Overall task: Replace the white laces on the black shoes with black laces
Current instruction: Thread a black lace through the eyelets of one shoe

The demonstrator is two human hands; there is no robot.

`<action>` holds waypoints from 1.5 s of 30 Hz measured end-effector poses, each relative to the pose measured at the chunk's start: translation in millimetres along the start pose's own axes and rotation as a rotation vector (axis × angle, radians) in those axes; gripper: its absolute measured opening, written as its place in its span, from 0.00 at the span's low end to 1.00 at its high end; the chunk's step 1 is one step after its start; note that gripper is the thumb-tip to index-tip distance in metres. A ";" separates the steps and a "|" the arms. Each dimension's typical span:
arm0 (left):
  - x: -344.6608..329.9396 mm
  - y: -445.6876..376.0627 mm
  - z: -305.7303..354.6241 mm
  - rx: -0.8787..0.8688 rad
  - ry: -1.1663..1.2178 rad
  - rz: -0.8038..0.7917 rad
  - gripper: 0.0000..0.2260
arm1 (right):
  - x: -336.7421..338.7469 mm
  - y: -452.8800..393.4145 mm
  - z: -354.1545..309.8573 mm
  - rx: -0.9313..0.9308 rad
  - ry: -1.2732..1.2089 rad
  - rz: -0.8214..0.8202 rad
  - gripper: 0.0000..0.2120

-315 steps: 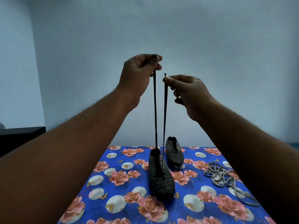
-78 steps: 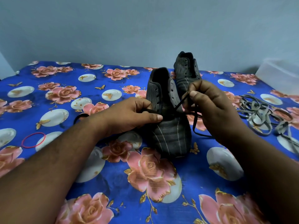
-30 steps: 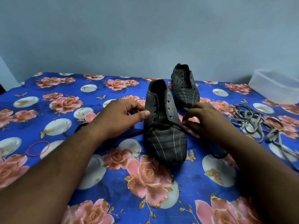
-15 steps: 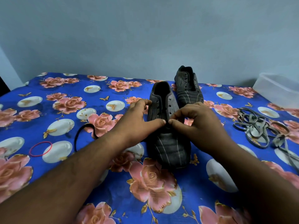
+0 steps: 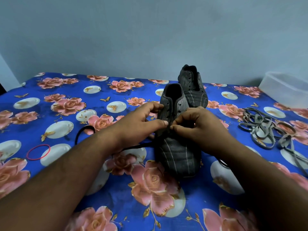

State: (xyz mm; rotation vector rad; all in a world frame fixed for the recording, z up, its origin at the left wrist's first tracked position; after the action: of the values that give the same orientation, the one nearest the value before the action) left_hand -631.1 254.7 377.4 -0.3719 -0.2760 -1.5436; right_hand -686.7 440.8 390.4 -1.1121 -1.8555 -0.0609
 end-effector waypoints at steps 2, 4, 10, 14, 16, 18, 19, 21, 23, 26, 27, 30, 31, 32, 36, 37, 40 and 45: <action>2.9 0.3 -3.9 -0.013 -0.021 -0.028 0.22 | -1.1 0.1 1.4 -0.006 0.008 -0.010 0.09; 5.1 0.9 -7.2 -0.025 -0.059 -0.041 0.22 | -2.9 0.5 3.4 0.001 0.016 -0.021 0.08; 16.6 0.0 7.2 -0.206 -0.290 0.073 0.10 | -8.9 -1.7 6.1 0.009 -0.072 0.017 0.02; 17.3 0.4 10.0 -0.389 -0.329 0.054 0.05 | -2.0 0.7 2.8 0.024 -0.165 -0.057 0.04; 16.8 -2.2 5.2 -0.373 -0.296 0.048 0.02 | 3.2 3.0 5.0 -0.019 -0.300 -0.076 0.05; 14.5 -4.1 1.2 -0.328 -0.264 0.023 0.01 | 7.8 3.1 12.2 -0.061 -0.431 -0.015 0.06; 13.2 -4.4 -0.8 -0.296 -0.235 0.002 0.01 | 8.9 2.4 17.5 -0.070 -0.446 0.030 0.06; 11.1 -4.5 -4.2 -0.218 -0.133 -0.037 0.02 | 9.3 1.6 26.3 -0.070 -0.352 0.065 0.09; 10.6 -4.4 -7.5 -0.154 -0.035 -0.066 0.02 | 6.9 1.6 32.3 -0.097 -0.289 0.036 0.11; 12.9 -5.4 -11.5 -0.088 0.016 -0.073 0.04 | 5.8 1.6 36.0 -0.126 -0.340 0.013 0.10; 15.6 -6.1 -12.9 -0.069 0.016 -0.058 0.06 | 5.7 1.3 37.5 -0.131 -0.348 0.012 0.10; 30.2 -9.3 -17.5 -0.033 0.013 0.009 0.04 | 5.8 1.7 42.6 -0.147 -0.376 0.013 0.11; 34.5 -9.7 -18.5 -0.024 0.021 0.021 0.03 | 5.8 1.8 43.6 -0.149 -0.388 0.012 0.11; 37.1 -9.5 -18.9 -0.021 0.032 0.025 0.03 | 5.8 2.1 44.5 -0.150 -0.395 0.010 0.11; 24.5 -3.4 -7.3 -0.125 -0.039 -0.032 0.12 | 6.3 2.1 42.6 -0.134 -0.385 0.012 0.11; 18.8 -2.0 -4.1 -0.168 -0.083 -0.044 0.10 | 6.3 2.0 42.0 -0.129 -0.373 0.012 0.11; 10.7 -2.3 -0.2 -0.274 -0.164 -0.034 0.03 | 6.7 2.1 41.4 -0.124 -0.345 0.013 0.11; 16.3 -4.6 -4.0 -0.280 -0.173 -0.057 0.02 | 6.5 2.3 42.3 -0.129 -0.354 0.004 0.12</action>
State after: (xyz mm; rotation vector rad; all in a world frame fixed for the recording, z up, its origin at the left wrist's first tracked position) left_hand -635.6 238.2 380.5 -0.7249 -0.2061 -1.6124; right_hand -715.1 466.1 370.7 -1.2792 -2.1883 0.0206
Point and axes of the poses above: each hand's wrist, its own y-axis away from the middle knuckle, its own x-axis out of the back of the hand, z = x × y, the point moved 3 cm from there along -y, towards the middle knuckle, and after that the axes turned 1 degree about z, right-handed, at the moved point
